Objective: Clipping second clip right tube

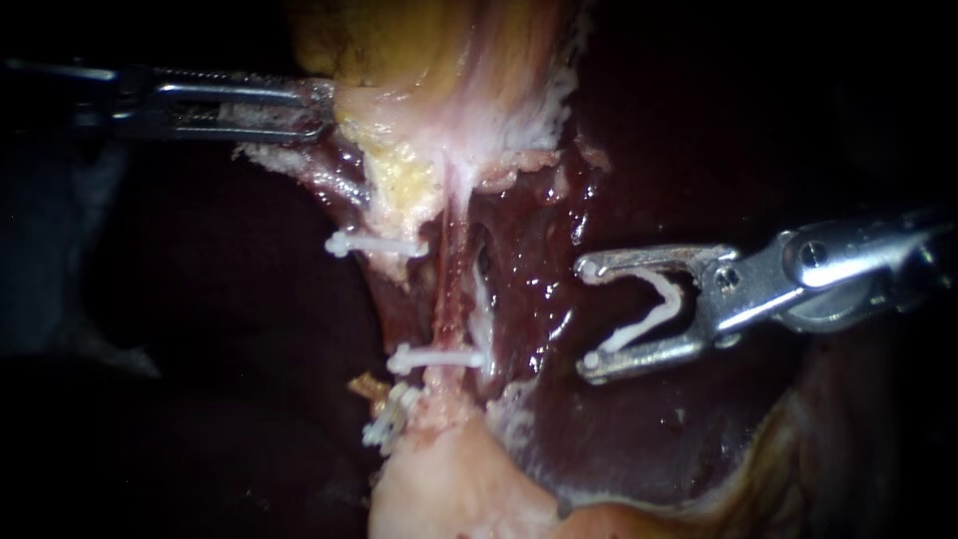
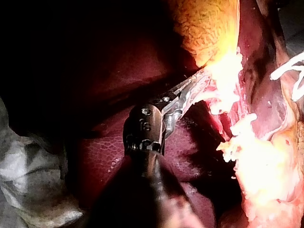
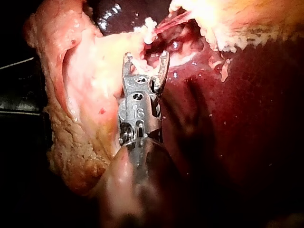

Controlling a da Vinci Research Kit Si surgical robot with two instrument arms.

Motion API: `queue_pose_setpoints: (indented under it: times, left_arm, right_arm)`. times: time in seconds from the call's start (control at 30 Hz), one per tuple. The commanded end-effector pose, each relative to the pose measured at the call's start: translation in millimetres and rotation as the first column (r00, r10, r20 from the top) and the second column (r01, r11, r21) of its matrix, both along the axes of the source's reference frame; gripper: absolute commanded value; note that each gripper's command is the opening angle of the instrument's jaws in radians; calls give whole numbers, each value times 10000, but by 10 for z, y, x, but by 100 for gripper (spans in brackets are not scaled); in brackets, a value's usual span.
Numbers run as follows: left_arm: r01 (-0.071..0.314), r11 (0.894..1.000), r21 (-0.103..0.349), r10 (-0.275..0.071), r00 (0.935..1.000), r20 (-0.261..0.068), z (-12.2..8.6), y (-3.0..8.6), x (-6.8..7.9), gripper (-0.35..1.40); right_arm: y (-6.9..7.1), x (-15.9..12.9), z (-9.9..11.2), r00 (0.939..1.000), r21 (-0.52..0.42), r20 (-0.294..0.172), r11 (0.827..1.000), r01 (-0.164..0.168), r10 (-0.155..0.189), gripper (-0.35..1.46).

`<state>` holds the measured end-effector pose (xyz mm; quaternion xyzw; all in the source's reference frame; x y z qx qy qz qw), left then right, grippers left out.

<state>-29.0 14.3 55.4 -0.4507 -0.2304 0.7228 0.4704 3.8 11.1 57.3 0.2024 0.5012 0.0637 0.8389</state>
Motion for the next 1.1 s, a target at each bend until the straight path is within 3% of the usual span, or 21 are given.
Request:
queue_pose_setpoints:
  times: [0.03,0.2,0.37,0.47,0.73,0.87,0.93,1.1]
  left_arm:
    - [-6,10000,2,6,10000,4,-2,0,2,-35]
    - [-61,9999,116,60,10000,30,-26,7,24,-35]
    - [401,9992,73,-401,9992,81,-66,23,63,-35]
    - [533,9986,34,-534,9985,106,-80,26,74,-35]
    - [626,9980,-42,-626,9980,50,-84,22,69,-35]
    - [631,9980,-42,-631,9980,47,-84,22,69,-35]
    - [635,9980,-42,-635,9980,44,-84,22,68,-35]
    - [624,9980,-32,-623,9980,56,-84,22,66,-35]
  right_arm:
    - [0,0,0,10000,2,1,10000,-3,3,50]
    - [0,0,0,10000,1,1,10000,-3,3,50]
    - [-1,0,-1,10000,1,0,10000,-1,1,50]
    - [-1,1,-1,10000,2,2,10000,-5,5,50]
    - [-4,17,-3,9998,82,66,9998,-177,176,50]
    - [-6,37,-2,9990,726,-18,9964,-443,445,50]
    - [-5,49,0,9990,1256,-205,9914,-379,408,50]
    - [-7,79,13,9975,1882,-11,9797,-696,711,50]
